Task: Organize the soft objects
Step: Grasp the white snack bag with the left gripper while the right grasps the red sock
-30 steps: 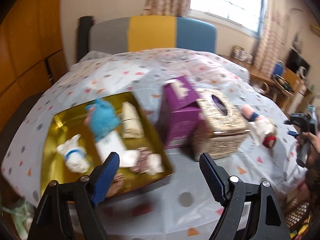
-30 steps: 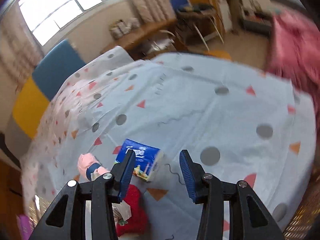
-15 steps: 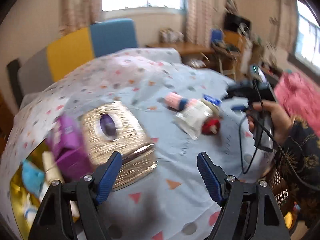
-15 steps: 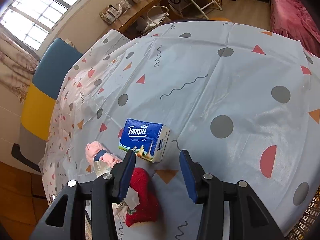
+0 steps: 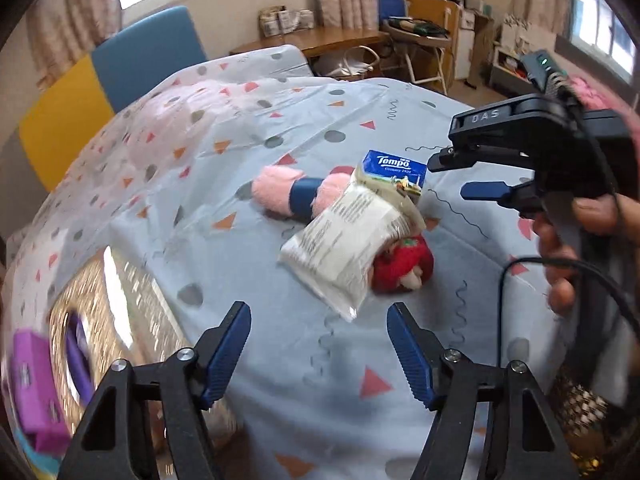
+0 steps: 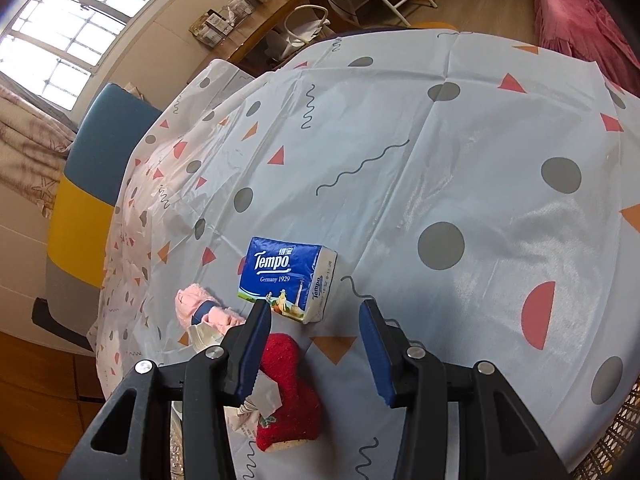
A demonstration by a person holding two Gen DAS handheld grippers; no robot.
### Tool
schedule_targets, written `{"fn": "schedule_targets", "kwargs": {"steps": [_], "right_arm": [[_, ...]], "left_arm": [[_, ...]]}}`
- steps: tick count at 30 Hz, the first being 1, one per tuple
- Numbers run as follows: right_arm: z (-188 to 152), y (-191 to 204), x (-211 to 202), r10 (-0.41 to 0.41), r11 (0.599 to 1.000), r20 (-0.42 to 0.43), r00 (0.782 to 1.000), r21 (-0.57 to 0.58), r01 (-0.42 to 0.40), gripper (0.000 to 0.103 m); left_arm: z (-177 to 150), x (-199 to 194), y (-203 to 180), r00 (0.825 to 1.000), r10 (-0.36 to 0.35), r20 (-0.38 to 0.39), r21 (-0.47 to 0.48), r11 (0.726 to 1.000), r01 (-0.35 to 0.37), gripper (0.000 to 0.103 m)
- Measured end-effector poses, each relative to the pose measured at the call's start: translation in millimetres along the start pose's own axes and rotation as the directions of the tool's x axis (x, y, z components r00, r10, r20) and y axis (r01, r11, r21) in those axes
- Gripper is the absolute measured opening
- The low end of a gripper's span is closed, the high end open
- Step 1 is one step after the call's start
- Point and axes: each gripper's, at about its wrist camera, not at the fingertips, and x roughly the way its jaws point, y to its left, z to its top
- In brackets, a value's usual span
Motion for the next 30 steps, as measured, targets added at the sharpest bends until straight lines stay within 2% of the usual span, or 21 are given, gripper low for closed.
{"fn": "schedule_targets", "kwargs": {"steps": [3,9,10,16,18,19,21,22,23,25,27,30], "right_arm": [[0,-2,1,0.008,1.0,-0.008,1.0,0.01,-0.008,0.046],[1,-4,-2,0.033,0.999,-0.003,0.999,0.032,-0.033,0.046],[1,-5,-2,0.038,0.999,-0.004,0.999,0.039,-0.038,0.046],[1,-7,0,0.049,0.997,-0.014,0.999,0.057,-0.048,0.046],[1,-8,1,0.055,0.996,-0.019,0.998,0.064,-0.054,0.046],[1,-9,1,0.052,0.996,-0.018,0.999,0.067,-0.05,0.046],[2,-10,1,0.052,0.996,-0.019,0.998,0.076,-0.051,0.046],[2,-11,2,0.053,0.995,-0.018,0.998,0.082,-0.052,0.046],[2,-11,2,0.052,0.995,-0.017,0.999,0.085,-0.05,0.046],[3,-12,1,0.051,0.995,-0.013,0.999,0.083,-0.049,0.046],[3,-12,1,0.043,0.996,-0.013,0.999,0.083,-0.042,0.046],[3,-12,6,0.039,0.996,-0.034,0.999,0.078,-0.036,0.046]], "left_arm": [[10,18,-4,1.0,0.019,-0.023,0.05,0.999,-0.018,0.072],[25,44,-13,0.999,0.015,-0.035,0.114,0.993,-0.011,0.085],[28,48,-14,0.999,0.026,-0.026,0.126,0.992,-0.023,0.085],[46,76,-17,0.999,-0.007,-0.035,0.134,0.991,0.011,0.085],[47,89,-15,0.997,-0.037,-0.066,0.107,0.993,0.044,0.085],[47,93,-12,0.995,-0.056,-0.077,0.084,0.995,0.063,0.078],[45,97,-6,0.992,-0.091,-0.091,0.013,0.996,0.092,0.073],[43,94,-3,0.989,-0.127,-0.08,-0.026,0.992,0.125,0.058],[41,91,-2,0.987,-0.145,-0.075,-0.046,0.989,0.142,0.056],[34,85,0,0.987,-0.137,-0.082,-0.08,0.988,0.13,0.054],[22,77,5,0.983,-0.172,-0.069,-0.142,0.977,0.161,0.054],[1,65,6,0.987,-0.142,-0.08,-0.177,0.976,0.126,0.054]]}}
